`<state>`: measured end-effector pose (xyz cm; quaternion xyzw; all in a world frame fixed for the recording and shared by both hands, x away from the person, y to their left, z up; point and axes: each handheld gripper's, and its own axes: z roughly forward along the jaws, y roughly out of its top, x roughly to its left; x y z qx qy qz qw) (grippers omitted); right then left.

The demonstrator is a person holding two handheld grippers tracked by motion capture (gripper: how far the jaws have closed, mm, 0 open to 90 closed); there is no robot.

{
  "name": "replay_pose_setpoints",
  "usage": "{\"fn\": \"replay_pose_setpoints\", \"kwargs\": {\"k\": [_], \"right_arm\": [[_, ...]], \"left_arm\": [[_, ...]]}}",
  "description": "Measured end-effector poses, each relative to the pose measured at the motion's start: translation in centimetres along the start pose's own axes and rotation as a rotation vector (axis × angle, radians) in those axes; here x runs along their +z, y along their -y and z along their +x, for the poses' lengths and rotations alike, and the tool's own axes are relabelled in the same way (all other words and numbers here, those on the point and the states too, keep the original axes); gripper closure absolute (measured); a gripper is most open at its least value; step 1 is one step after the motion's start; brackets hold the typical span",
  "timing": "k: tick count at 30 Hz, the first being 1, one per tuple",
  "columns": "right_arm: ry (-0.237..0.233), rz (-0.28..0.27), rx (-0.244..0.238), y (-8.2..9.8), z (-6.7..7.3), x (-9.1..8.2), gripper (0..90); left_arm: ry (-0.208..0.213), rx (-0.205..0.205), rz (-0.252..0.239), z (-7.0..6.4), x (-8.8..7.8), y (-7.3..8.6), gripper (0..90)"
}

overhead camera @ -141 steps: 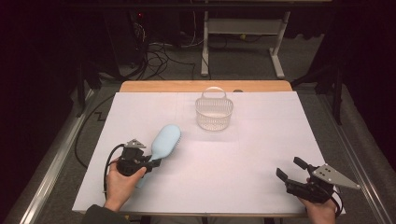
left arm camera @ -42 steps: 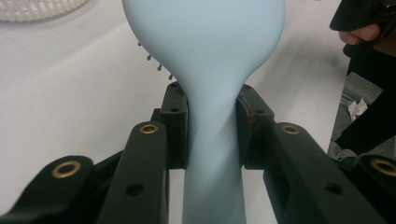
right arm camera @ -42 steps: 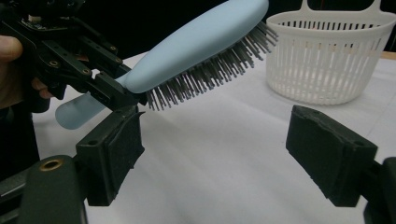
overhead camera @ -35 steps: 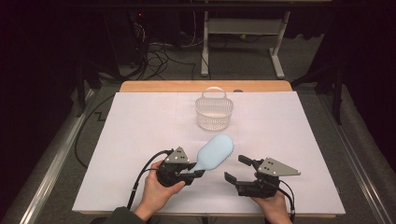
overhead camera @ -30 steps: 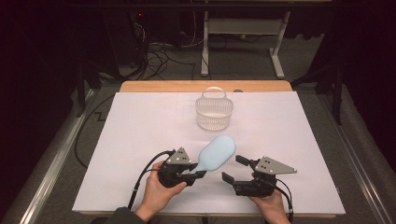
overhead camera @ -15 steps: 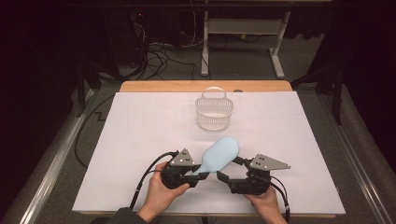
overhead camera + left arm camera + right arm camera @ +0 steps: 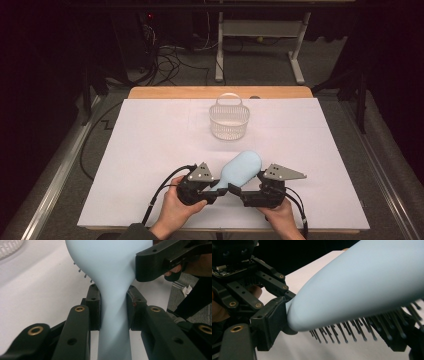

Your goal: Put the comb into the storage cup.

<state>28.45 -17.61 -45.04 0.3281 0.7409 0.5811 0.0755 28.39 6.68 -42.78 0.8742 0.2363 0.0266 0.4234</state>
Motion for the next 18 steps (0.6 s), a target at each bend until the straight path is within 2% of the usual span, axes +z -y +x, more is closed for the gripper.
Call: {"fn": "replay_pose_setpoints", "kwargs": {"k": [18], "right_arm": [[-0.041, 0.014, 0.068, -0.73, -0.14, -0.1, 24.2]], "left_arm": [[0.023, 0.008, 0.002, -0.4, 0.26, -0.28, 69.4]]}}
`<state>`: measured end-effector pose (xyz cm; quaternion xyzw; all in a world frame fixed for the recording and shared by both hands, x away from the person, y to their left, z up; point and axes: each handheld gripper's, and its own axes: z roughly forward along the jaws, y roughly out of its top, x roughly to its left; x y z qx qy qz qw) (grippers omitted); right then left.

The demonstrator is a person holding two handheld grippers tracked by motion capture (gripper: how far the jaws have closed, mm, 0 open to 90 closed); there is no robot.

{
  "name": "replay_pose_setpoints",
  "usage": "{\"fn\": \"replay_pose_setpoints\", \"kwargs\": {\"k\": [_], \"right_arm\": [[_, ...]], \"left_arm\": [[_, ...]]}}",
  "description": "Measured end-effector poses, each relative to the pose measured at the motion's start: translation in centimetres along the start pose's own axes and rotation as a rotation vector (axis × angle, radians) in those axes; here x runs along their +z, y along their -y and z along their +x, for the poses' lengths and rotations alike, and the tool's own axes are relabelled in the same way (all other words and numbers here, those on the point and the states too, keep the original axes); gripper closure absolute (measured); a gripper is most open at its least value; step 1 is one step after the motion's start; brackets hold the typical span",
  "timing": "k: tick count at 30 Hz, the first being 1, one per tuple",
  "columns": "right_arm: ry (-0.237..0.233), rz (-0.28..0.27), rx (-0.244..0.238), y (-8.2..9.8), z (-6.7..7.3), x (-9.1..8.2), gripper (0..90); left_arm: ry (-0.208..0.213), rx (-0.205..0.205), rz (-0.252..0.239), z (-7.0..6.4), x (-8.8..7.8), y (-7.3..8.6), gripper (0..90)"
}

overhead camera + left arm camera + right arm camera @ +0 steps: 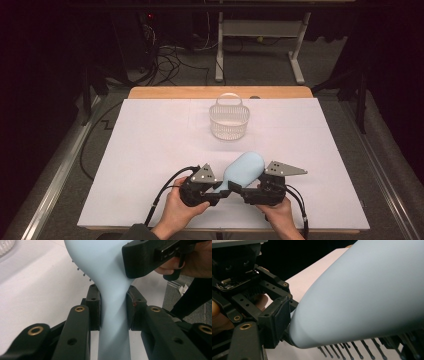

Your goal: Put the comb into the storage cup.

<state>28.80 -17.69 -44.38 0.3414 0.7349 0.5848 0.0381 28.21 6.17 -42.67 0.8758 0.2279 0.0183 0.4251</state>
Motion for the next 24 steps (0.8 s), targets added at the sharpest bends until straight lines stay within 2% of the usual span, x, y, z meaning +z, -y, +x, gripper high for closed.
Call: {"fn": "replay_pose_setpoints", "kwargs": {"k": [10, 19, 24], "right_arm": [[-0.029, 0.003, 0.033, -0.3, -0.2, 0.2, 30.5], [-0.047, 0.018, 0.04, -0.7, 0.0, 0.1, 37.2], [-0.076, 0.037, 0.062, -1.0, 0.1, -0.2, 44.1]], "left_arm": [[-0.001, -0.008, -0.006, 0.1, -0.1, 0.0, 69.5], [0.004, -0.006, -0.01, 0.0, -0.2, 0.0, 69.5], [0.003, 0.002, -0.016, -0.2, -0.4, -0.1, 69.5]]}}
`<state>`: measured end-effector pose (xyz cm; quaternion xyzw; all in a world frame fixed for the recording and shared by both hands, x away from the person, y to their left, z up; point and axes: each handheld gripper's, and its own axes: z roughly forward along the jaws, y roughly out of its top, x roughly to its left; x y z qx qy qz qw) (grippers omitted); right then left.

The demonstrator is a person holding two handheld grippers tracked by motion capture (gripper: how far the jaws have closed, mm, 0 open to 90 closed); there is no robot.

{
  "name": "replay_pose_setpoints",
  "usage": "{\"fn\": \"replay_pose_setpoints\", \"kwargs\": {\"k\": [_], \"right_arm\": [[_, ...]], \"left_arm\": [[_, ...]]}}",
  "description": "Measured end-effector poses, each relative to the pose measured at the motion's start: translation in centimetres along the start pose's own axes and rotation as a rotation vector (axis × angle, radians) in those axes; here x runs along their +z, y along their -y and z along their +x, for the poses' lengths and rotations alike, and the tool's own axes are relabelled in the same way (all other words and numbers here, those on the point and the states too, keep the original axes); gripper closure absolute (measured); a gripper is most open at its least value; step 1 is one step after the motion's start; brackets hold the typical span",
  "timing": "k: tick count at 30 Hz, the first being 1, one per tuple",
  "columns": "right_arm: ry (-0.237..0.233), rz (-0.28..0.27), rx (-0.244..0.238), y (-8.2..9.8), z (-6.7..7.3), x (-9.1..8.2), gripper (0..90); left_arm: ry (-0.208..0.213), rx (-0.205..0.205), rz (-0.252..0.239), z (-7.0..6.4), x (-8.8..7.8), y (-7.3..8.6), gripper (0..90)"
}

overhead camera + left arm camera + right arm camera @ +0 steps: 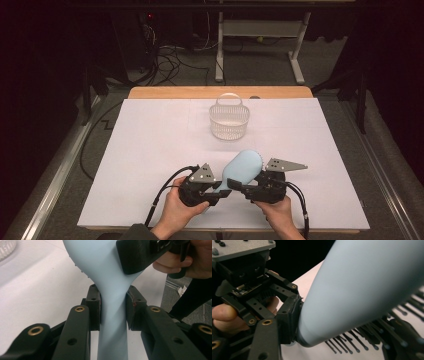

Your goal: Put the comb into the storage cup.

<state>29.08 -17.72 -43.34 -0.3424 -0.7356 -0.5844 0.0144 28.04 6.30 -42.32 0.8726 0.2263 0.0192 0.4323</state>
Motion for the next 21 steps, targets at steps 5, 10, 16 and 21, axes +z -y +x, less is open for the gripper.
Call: {"fn": "replay_pose_setpoints", "kwargs": {"k": [5, 10, 16, 21], "right_arm": [[-0.02, 0.011, 0.023, -0.22, 0.08, -0.15, 48.1], [-0.038, 0.009, 0.025, -0.39, 0.39, -0.35, 52.7], [-0.048, 0.017, 0.032, -0.5, 0.38, -0.28, 55.4], [-0.066, 0.003, 0.03, -0.65, 0.33, -0.52, 55.6]], "left_arm": [[0.007, 0.001, -0.007, -0.04, -0.08, -0.04, 69.6], [0.018, -0.002, -0.016, -0.04, -0.18, -0.05, 69.3], [0.02, -0.003, -0.025, 0.04, -0.32, -0.03, 66.5], [0.03, 0.001, -0.028, 0.02, -0.27, 0.0, 62.5]]}}
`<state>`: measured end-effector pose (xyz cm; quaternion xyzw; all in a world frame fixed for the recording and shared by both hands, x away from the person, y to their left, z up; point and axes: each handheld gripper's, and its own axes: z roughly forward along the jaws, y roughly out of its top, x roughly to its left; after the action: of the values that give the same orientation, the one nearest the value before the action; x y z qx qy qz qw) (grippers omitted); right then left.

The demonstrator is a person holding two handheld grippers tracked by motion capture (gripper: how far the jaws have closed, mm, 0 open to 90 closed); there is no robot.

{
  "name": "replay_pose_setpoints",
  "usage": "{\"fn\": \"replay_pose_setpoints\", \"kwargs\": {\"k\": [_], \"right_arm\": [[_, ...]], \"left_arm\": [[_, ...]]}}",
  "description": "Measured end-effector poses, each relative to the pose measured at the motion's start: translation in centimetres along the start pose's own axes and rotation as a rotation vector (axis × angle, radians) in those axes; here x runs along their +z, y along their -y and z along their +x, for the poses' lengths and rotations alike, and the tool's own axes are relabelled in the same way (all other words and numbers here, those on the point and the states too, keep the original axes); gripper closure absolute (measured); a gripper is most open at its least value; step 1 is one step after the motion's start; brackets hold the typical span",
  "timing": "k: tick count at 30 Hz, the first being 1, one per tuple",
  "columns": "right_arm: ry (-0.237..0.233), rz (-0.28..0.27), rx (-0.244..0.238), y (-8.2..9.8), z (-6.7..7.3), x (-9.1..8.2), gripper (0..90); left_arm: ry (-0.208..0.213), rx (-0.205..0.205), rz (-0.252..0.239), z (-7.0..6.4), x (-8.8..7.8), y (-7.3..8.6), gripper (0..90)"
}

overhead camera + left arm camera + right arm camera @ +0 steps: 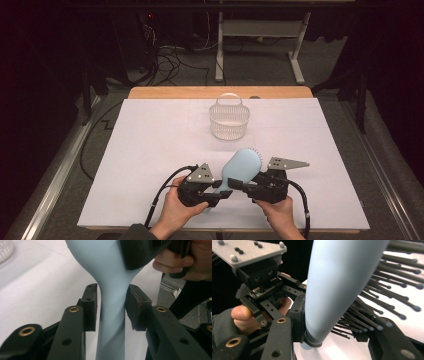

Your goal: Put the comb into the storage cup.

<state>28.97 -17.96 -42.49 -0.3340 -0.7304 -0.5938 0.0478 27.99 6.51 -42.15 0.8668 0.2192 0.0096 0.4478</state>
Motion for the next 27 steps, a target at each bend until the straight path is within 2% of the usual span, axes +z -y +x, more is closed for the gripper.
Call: {"fn": "replay_pose_setpoints", "kwargs": {"k": [6, 16, 20, 22, 24, 27], "right_arm": [[0.008, 0.004, -0.002, -0.1, -0.2, -0.2, 55.6], [0.038, 0.017, -0.003, -0.2, -0.3, -0.3, 55.4], [0.051, 0.021, -0.006, -0.2, -0.4, -0.4, 55.4], [0.061, 0.012, -0.012, -0.2, -0.4, -0.5, 55.4], [0.069, 0.009, -0.017, -0.2, -0.3, -0.6, 55.4], [0.067, 0.011, -0.013, -0.2, -0.5, -0.6, 55.3]], "left_arm": [[-0.005, -0.012, -0.013, 0.4, -0.2, 0.1, 54.5], [-0.014, -0.081, -0.061, 1.4, -0.7, 0.5, 38.5], [-0.042, -0.11, -0.068, 1.7, -0.9, 0.7, 35.0], [-0.078, -0.121, -0.079, 1.7, -1.1, 0.8, 29.4], [-0.096, -0.116, -0.09, 1.7, -1.3, 0.9, 29.5], [-0.111, -0.111, -0.093, 1.8, -1.4, 1.0, 34.2]]}}
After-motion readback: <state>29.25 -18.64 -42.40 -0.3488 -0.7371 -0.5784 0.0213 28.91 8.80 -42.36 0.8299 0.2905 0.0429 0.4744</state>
